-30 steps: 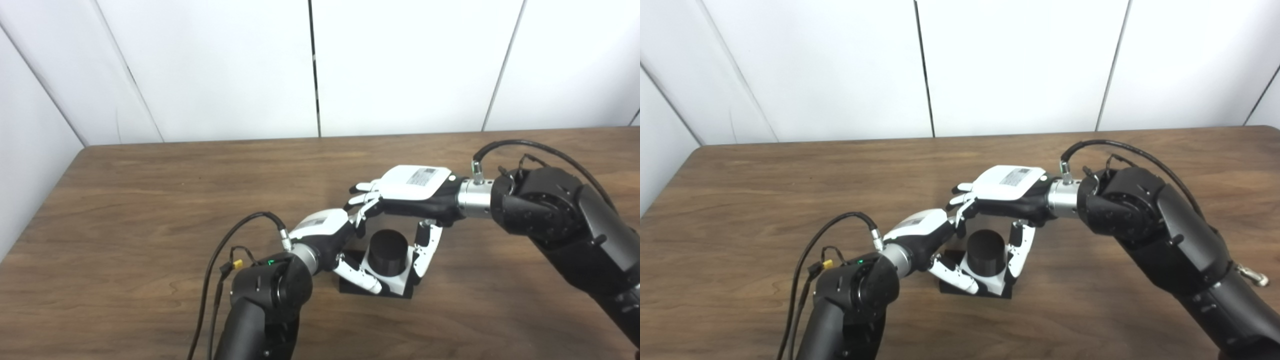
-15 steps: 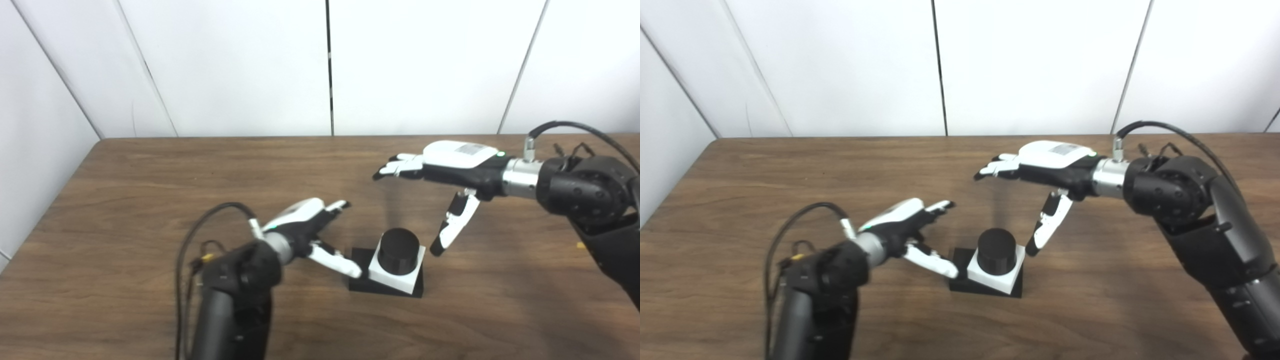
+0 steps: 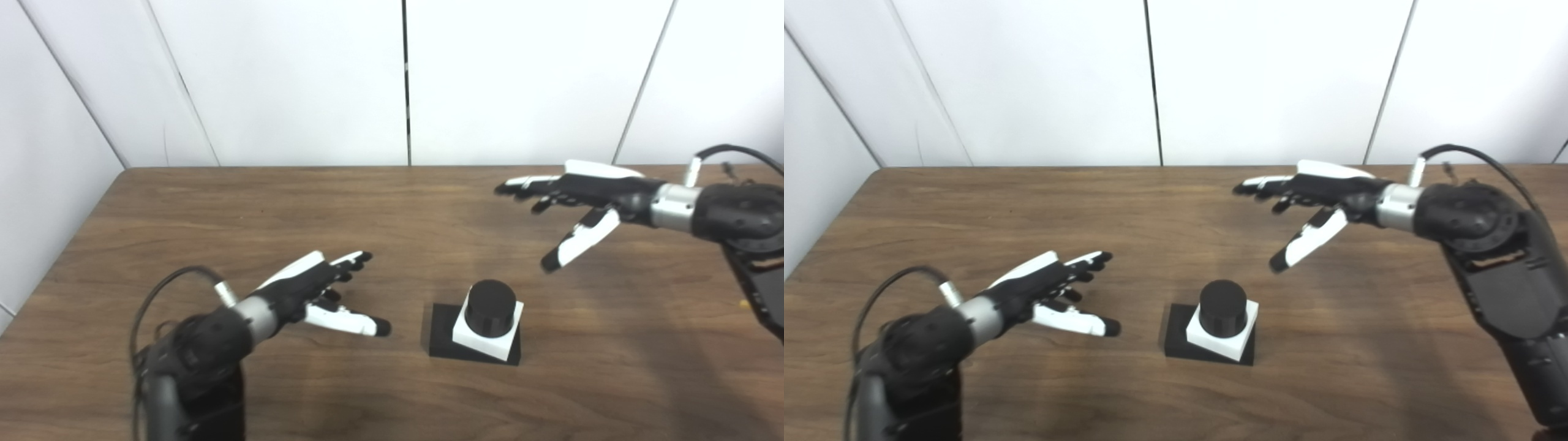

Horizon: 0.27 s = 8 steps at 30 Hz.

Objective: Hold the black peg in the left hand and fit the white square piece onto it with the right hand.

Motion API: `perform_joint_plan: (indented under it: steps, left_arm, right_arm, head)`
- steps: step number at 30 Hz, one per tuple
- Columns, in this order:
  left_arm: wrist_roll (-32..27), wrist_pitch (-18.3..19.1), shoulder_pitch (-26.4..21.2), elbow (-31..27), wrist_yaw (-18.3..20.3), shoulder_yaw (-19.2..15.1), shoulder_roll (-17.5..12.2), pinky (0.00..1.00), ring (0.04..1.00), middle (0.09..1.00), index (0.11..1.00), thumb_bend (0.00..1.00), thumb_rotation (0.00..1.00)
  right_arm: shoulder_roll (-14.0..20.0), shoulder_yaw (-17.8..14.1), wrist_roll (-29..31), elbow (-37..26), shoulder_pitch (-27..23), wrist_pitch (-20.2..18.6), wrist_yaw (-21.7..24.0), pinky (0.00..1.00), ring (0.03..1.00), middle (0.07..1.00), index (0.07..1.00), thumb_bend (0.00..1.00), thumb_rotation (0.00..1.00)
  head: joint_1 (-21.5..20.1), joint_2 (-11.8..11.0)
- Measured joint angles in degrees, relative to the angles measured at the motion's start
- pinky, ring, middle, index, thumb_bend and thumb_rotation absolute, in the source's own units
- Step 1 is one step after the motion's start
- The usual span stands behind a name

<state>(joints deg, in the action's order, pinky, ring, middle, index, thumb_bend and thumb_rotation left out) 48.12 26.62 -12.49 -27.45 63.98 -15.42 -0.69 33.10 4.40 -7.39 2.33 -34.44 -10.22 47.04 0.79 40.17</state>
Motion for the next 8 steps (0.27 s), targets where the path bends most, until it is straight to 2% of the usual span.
perform_joint_plan:
  steps: [1,2,3,4,5,6,8]
  left_arm:
    - [-1.9,0.1,1.5,0.0,-3.5,-1.5,0.9,0.90,0.943,0.946,0.985,0.74,0.75]
    - [-4.2,0.2,2.8,0.0,-6.5,-3.0,1.9,0.90,0.950,0.954,0.983,0.69,0.70]
    - [-7.3,0.2,4.2,0.2,-10.2,-5.3,3.4,0.90,0.964,0.970,0.995,0.65,0.74]
    - [-9.3,0.2,5.1,0.5,-13.8,-6.9,4.8,0.90,0.965,0.972,0.996,0.64,0.74]
    - [-11.7,-0.1,6.0,0.8,-18.0,-7.9,6.2,0.91,0.958,0.972,0.998,0.59,0.78]
    - [-13.8,-0.6,6.8,1.3,-21.7,-8.3,7.3,0.92,0.954,0.971,0.999,0.57,0.80]
    - [-19.1,-3.6,7.9,3.4,-28.6,-8.5,8.6,0.92,0.966,0.991,1.000,0.45,0.90]
  right_arm:
    - [0.1,-1.8,0.1,-0.5,1.9,-0.6,-2.0,0.91,0.934,0.942,0.954,0.94,0.80]
    - [0.2,-3.2,0.1,-0.8,3.8,-1.0,-3.7,0.91,0.943,0.950,0.959,0.85,0.85]
    - [0.1,-4.7,0.3,-0.8,5.8,-1.4,-5.5,0.94,0.966,0.971,0.972,0.77,0.88]
    - [-0.3,-6.4,0.7,-0.7,7.7,-2.2,-7.2,0.94,0.969,0.975,0.974,0.76,0.88]
    - [-1.1,-8.1,1.6,-0.5,9.1,-2.6,-8.7,0.96,0.977,0.985,0.986,0.71,0.93]
    - [-2.1,-9.7,2.7,-0.3,10.2,-2.9,-10.4,0.97,0.981,0.991,0.992,0.69,0.95]
    - [-5.0,-13.7,6.0,-0.5,11.4,-4.9,-14.2,0.99,0.996,0.999,0.999,0.62,0.99]
  head:
    - [0.0,0.0]
    - [-0.3,-0.1]
    - [-0.7,-0.1]
    - [-0.7,-0.1]
    - [-1.3,0.0]
    - [-1.3,0.0]
    - [-1.8,0.0]
